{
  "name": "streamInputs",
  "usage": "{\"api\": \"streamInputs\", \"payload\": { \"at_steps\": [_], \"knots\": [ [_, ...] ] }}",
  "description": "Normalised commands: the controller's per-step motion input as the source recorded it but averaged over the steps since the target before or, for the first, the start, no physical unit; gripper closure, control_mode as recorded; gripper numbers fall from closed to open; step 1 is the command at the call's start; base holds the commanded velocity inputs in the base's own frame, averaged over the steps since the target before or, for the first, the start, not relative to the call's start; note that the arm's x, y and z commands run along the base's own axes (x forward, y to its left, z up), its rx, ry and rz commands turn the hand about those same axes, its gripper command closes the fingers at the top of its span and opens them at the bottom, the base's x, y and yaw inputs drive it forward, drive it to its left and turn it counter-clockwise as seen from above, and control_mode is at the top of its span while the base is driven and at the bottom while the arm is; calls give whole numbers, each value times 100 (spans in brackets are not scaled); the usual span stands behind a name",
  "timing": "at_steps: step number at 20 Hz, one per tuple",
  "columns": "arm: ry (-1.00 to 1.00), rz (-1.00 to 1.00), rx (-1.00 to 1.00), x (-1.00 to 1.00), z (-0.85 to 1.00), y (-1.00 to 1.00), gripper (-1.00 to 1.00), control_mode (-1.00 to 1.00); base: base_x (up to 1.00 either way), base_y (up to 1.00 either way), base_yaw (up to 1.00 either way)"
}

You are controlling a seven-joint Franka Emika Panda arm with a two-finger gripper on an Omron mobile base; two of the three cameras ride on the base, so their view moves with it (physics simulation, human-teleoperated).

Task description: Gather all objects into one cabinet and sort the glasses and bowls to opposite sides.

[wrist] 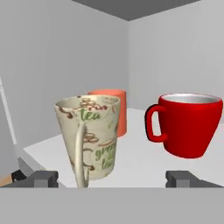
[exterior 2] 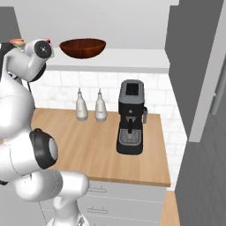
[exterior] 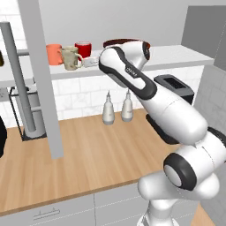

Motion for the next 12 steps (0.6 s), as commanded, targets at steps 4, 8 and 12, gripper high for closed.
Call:
{"api": "streamInputs", "payload": {
  "at_steps": [4,8,12],
  "knots": [
    [0,-6,0,-41,15,-59,-100,-100,0,0,0],
    [0,-12,3,-82,19,-84,-100,-100,0,0,0],
    [0,-21,0,-84,18,-78,-100,-100,0,0,0]
  ]
}}
